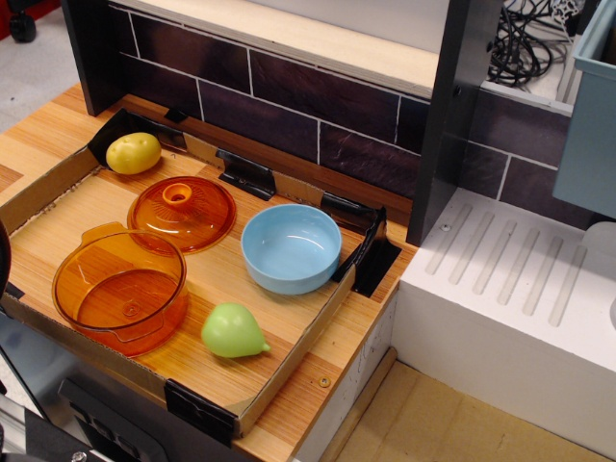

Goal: Put pear in bowl

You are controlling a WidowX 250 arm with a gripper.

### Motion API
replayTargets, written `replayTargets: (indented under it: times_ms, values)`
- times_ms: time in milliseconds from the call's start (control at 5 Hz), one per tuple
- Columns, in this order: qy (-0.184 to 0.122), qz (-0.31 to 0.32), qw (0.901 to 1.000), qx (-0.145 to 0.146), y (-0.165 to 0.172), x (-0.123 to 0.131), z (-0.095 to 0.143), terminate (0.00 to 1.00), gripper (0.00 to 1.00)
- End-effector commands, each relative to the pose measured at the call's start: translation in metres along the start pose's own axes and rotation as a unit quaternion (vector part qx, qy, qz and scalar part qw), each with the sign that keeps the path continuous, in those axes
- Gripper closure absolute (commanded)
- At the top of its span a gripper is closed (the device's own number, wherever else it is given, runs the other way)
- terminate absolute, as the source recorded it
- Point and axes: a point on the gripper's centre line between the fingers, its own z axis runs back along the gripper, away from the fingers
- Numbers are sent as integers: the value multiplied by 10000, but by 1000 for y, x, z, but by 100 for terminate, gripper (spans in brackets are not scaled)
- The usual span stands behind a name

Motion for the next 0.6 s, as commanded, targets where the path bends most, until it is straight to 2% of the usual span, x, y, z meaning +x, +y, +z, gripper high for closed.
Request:
replayTargets:
  times_ms: [0,200,400]
  values:
    - [0,0,10000,0,0,0,0,0,0]
    - [-353,-1250,9915,77,-20,-25,-12,0,0]
    - [-189,-2424,9687,-493,-31,-52,-27,0,0]
